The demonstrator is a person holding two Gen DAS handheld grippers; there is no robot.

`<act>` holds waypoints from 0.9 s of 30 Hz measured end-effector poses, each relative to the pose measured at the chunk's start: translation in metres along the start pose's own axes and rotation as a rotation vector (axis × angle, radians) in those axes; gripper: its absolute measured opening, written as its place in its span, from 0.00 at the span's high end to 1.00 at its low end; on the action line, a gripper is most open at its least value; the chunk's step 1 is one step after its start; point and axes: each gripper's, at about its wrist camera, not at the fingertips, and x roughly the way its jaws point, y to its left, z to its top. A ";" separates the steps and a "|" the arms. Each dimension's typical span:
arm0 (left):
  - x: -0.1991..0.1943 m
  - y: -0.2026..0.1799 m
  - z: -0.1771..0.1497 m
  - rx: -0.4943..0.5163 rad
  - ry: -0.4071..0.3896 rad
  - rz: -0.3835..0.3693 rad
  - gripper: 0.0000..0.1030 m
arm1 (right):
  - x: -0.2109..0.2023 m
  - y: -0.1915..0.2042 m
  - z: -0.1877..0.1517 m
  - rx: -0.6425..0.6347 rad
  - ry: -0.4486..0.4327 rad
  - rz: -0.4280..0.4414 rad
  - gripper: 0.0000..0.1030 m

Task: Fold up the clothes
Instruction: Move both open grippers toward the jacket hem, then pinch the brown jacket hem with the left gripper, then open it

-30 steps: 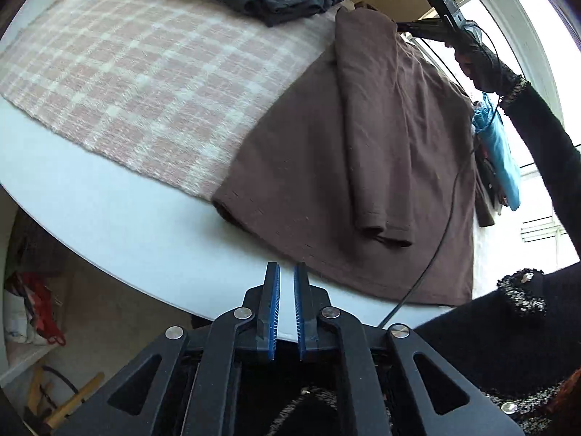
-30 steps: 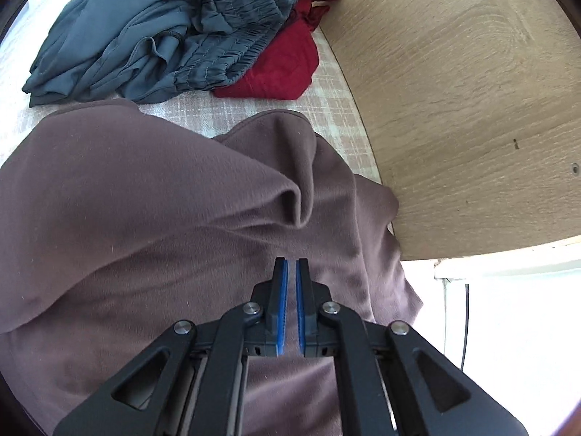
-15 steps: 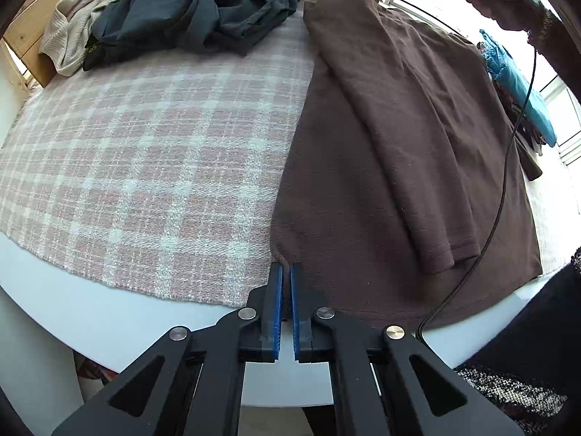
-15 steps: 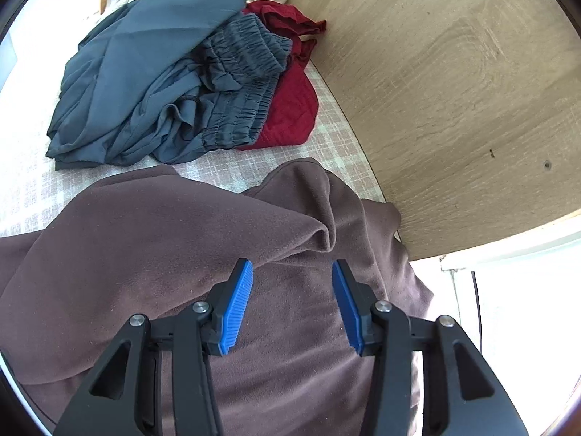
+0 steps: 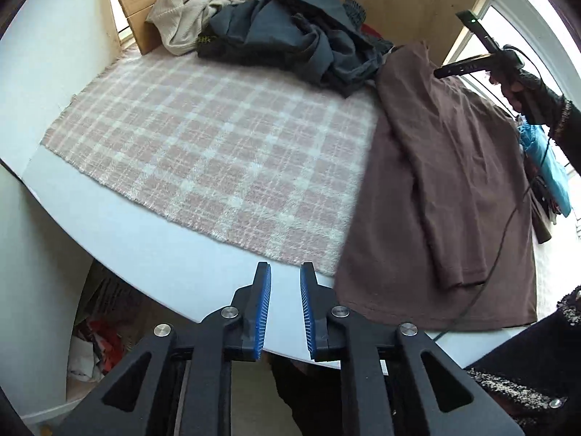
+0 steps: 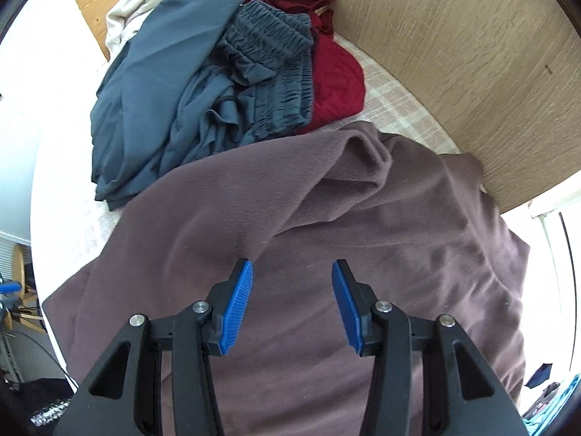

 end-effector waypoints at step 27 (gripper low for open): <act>0.013 -0.053 0.040 0.026 0.065 -0.511 0.96 | -0.036 0.024 -0.050 0.075 -0.031 0.233 0.78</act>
